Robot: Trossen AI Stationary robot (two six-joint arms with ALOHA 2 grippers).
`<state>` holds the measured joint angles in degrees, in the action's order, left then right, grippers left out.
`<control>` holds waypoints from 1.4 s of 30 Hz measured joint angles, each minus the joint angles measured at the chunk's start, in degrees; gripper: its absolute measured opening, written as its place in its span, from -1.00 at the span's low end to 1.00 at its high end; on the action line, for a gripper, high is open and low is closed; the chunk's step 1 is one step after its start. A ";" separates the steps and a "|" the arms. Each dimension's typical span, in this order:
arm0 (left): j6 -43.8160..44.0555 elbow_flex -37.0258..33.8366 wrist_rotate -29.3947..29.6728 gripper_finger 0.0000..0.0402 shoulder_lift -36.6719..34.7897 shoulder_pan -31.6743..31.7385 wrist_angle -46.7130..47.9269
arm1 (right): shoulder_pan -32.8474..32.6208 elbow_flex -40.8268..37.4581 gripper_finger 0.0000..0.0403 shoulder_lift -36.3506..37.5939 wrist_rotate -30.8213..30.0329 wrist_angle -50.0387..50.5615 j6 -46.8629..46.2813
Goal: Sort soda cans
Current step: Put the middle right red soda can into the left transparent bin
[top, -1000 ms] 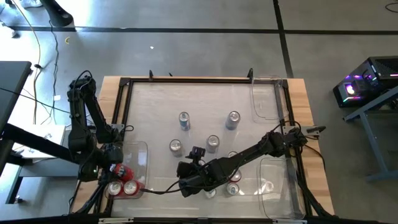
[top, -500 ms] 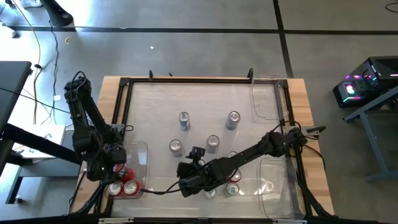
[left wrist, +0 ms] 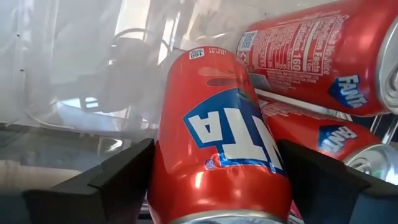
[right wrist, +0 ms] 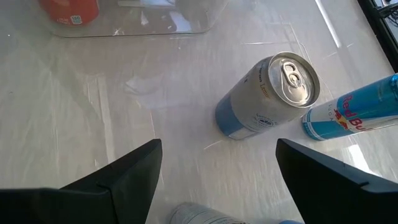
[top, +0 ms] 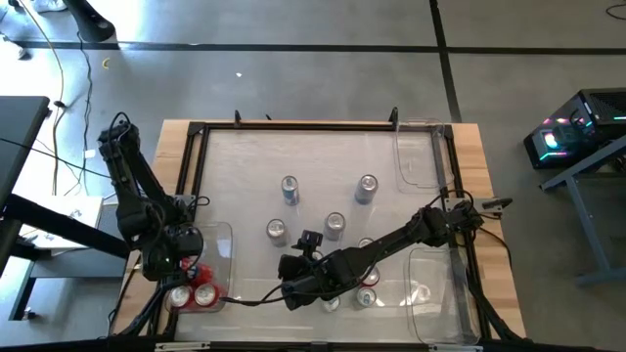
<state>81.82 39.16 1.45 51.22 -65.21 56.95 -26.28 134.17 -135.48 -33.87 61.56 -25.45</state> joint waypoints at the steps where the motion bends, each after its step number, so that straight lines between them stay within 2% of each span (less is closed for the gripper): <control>1: -0.35 0.00 -0.30 0.60 0.00 0.35 0.09 | 0.00 0.00 0.55 0.00 0.00 0.00 0.00; 9: -4.08 0.10 -5.41 0.60 1.29 4.87 1.95 | 0.00 0.00 0.55 0.00 -0.13 0.00 0.44; 21: -8.94 3.34 -11.05 0.60 8.99 11.02 5.34 | 0.00 0.00 0.55 0.00 -0.17 0.00 0.44; 38: -6.50 3.14 -10.40 0.60 8.43 13.60 5.00 | -0.17 -0.01 0.55 0.00 -0.22 0.00 0.44; 42: -6.89 2.98 -9.33 0.65 7.57 13.61 4.71 | -0.19 0.00 0.55 0.00 -0.24 0.00 0.45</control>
<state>74.93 42.14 -7.88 58.79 -51.59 61.67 -26.47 134.17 -135.48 -34.11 61.56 -25.00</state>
